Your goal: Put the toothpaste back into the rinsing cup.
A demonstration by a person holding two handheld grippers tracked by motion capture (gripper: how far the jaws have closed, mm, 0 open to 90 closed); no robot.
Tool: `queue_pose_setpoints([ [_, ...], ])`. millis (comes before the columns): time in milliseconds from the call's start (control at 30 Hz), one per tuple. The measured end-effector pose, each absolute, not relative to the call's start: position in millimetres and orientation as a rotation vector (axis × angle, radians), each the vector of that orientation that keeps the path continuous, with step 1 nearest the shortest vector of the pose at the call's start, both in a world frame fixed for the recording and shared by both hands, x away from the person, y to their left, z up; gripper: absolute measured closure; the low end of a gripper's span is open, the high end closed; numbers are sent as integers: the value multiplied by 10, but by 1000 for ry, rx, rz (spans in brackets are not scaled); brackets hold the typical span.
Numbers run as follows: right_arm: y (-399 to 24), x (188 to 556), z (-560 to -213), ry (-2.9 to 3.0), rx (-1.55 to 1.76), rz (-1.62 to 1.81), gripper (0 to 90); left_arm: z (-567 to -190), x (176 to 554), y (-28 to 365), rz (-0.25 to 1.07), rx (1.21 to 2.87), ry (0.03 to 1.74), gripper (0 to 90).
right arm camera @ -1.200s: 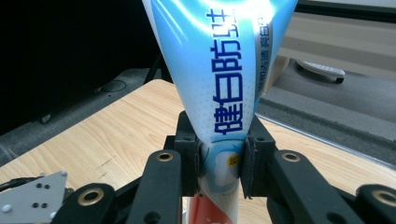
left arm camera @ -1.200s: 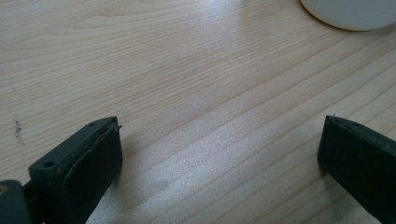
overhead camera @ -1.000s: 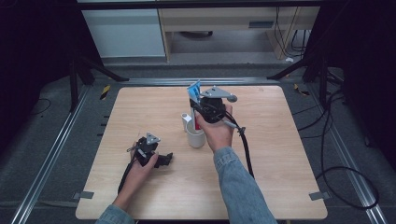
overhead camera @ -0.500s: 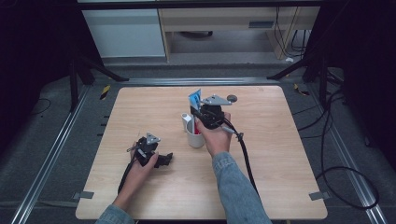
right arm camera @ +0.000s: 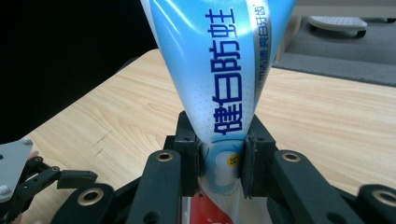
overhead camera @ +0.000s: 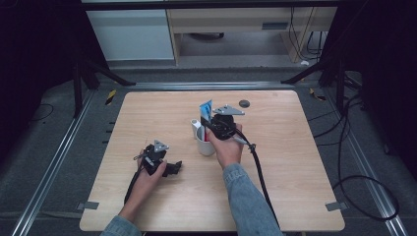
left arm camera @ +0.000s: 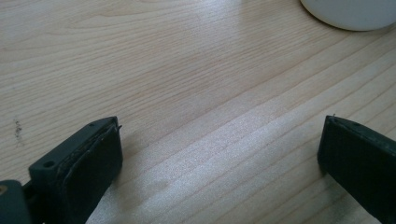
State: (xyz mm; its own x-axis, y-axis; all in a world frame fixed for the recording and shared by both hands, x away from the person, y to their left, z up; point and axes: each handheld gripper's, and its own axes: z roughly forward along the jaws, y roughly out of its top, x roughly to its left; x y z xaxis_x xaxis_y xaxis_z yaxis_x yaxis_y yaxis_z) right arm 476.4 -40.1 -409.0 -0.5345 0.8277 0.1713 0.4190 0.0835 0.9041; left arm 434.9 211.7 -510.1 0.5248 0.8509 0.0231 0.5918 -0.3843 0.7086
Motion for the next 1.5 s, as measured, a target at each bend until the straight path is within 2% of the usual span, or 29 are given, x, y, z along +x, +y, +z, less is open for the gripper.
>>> queue_pose_setpoints([
  [1500,-630,4868,-4257,1976,1379,1550,704,-5101,4351,2114,512,2116,1164,0],
])
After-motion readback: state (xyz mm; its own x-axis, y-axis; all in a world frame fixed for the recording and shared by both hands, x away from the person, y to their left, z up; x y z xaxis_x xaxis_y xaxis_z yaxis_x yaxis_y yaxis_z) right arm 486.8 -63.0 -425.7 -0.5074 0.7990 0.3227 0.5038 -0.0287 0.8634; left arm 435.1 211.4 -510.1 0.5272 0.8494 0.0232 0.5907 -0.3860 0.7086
